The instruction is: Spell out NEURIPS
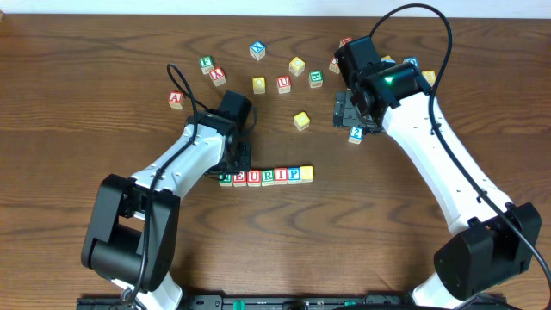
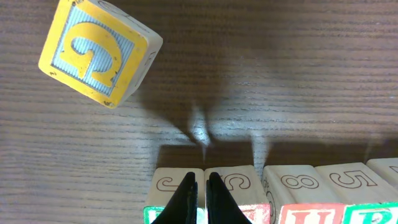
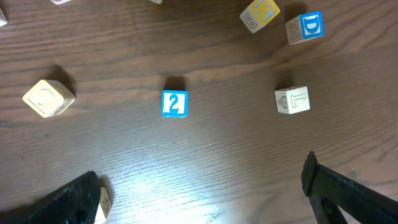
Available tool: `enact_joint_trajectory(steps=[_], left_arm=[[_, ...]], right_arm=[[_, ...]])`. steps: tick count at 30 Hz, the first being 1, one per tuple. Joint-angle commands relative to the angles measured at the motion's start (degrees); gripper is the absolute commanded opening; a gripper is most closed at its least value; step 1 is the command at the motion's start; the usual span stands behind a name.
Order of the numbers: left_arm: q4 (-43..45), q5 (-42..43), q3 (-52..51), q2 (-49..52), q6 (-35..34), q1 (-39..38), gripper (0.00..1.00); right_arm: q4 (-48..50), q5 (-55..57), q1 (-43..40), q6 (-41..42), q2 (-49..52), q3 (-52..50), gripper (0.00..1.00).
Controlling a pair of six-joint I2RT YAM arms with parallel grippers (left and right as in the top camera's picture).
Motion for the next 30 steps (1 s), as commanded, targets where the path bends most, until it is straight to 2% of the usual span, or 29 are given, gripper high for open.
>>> enact_joint_trajectory(steps=[1,15,20,30], left_arm=[[-0.4,-0.6,-0.1,-0.2,-0.3,-0.7,0.07],[0.9,-0.6,-0.1,-0.2,-0.3,-0.7,0.07],[1.9,-3.3,0.3,-0.2,-0.3,-0.5,0.07],[4.3,-3.8,3.0,-0.2,1.7,3.2,0.07]], right_arm=[[0.0,0.3,0.2,0.0,-1.1,1.4,0.99],[0.0,0.3,0.2,0.0,-1.1,1.4,0.99],[0.0,0.3,0.2,0.0,-1.1,1.4,0.99],[0.1,0.3,0.2,0.0,-1.1,1.4,0.99]])
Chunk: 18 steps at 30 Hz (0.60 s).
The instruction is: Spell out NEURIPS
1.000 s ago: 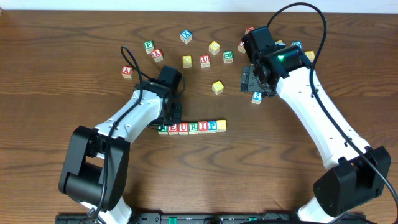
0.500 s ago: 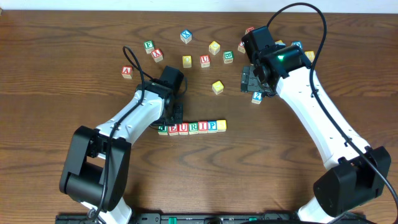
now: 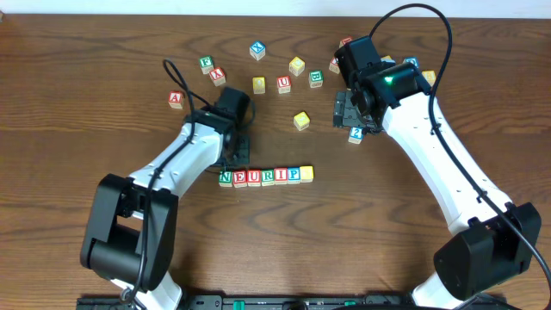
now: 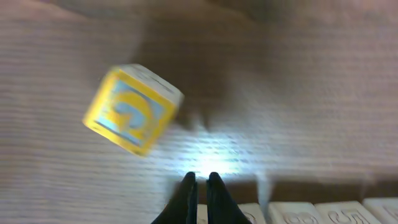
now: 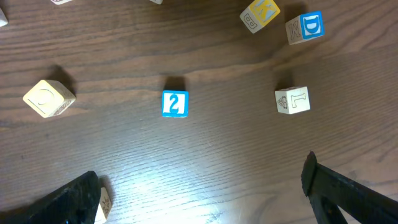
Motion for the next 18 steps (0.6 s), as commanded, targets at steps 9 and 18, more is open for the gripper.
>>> enact_joint_trajectory(steps=[9,18], left_arm=[[-7.5,-1.1,3.1,-0.9,2.0,4.9,0.07],[-14.2,-0.5,3.1,-0.9,1.8,4.9,0.07]], right_arm=[[0.3,0.3,0.2,0.0,-1.1,1.4,0.99],[0.3,0.3,0.2,0.0,-1.1,1.4,0.99]])
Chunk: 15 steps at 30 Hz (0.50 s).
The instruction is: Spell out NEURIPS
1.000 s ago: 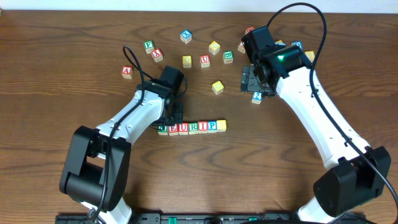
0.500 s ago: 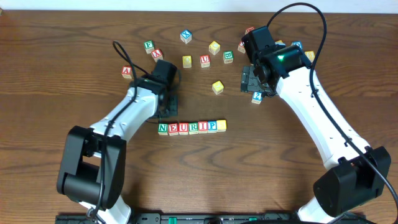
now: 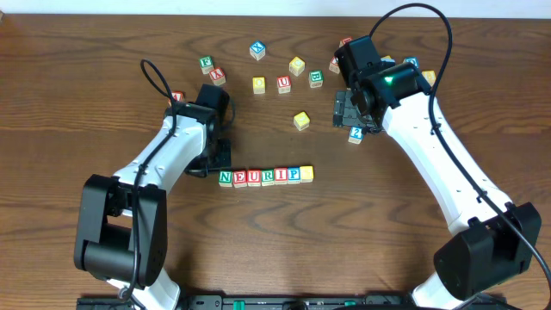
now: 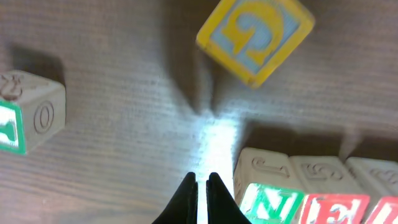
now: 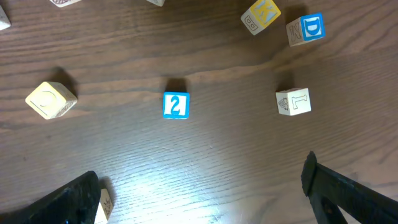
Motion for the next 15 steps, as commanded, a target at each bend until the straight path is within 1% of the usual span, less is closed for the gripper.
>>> enact_joint_trajectory(steps=[1,8,15], left_arm=[[-1.4,-0.2,1.2,-0.9,0.5,0.1,0.08],[-1.0,-0.2,0.4,-0.9,-0.1,0.1,0.07],[4.0,0.2,-3.6,-0.9,-0.8,0.1,0.07]], right_arm=[[0.0,0.3,0.2,0.0,-1.1,1.4,0.99],[-0.3,0.3,0.2,0.0,-1.1,1.4,0.99],[-0.7,0.4,0.2,-0.2,-1.1,1.4,0.99]])
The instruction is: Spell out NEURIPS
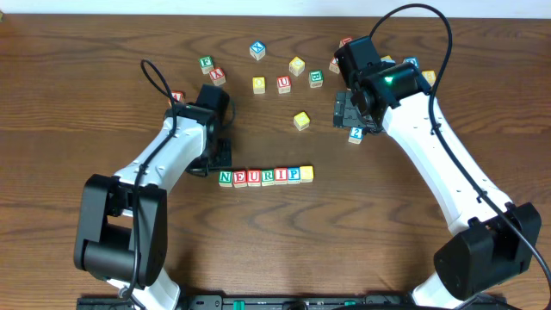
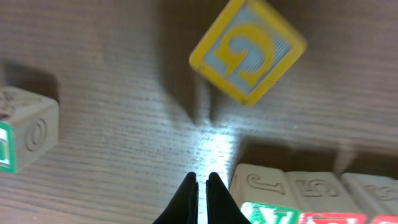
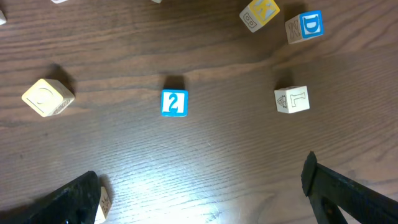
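A row of letter blocks (image 1: 263, 176) lies mid-table, reading N, E, U, R, I, P, then a yellow block (image 1: 307, 174) whose letter I cannot read. My left gripper (image 1: 215, 160) is shut and empty just left of the row's N end. In the left wrist view its tips (image 2: 202, 178) rest beside the green N block (image 2: 267, 211), with a yellow G block (image 2: 247, 51) beyond. My right gripper (image 1: 349, 114) hangs open at the back right, holding nothing (image 3: 198, 180), with a blue 2 block (image 3: 174, 102) ahead of it.
Loose blocks are scattered along the far side: a yellow one (image 1: 300, 120), a blue X (image 1: 257, 49), a green one (image 1: 206, 63), red ones (image 1: 218, 76). A blue D block (image 3: 311, 26), a yellow block (image 3: 260, 12) and a pale block (image 3: 292, 99) lie before the right gripper.
The left gripper has shifted very slightly, so the G block and the row sit a little lower in its wrist view. The right arm and all blocks are unmoved.
The left gripper was shut over the row's left end, hiding the N. Then it was behind the row, with the N showing. Then it stood left of the N end, where it is now. The right gripper stayed open at the back right throughout.
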Available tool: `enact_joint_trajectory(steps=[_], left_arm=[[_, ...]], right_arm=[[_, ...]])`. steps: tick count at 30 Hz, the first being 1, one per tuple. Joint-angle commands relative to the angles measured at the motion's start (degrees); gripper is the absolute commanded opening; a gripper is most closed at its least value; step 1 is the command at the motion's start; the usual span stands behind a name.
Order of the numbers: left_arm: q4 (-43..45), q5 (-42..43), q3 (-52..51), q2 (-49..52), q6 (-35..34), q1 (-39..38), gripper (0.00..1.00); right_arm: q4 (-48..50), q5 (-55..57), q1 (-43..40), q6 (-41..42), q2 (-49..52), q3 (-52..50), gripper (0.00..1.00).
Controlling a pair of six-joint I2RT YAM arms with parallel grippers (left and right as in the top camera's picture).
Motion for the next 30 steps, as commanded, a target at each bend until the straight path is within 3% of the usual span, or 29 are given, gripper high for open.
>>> enact_joint_trajectory(steps=[1,14,30], left_arm=[[0.7,0.7,-2.5,-0.9,-0.6,0.1,0.07],[0.8,5.3,-2.6,-0.9,-0.8,-0.1,0.07],[-0.3,5.3,-2.7,-0.9,-0.8,-0.1,0.08]], right_arm=[[-0.1,0.5,0.2,-0.2,-1.1,1.4,0.99],[0.1,0.5,0.2,-0.2,-1.1,1.4,0.99],[0.1,0.5,0.2,-0.4,-1.1,1.4,0.98]])
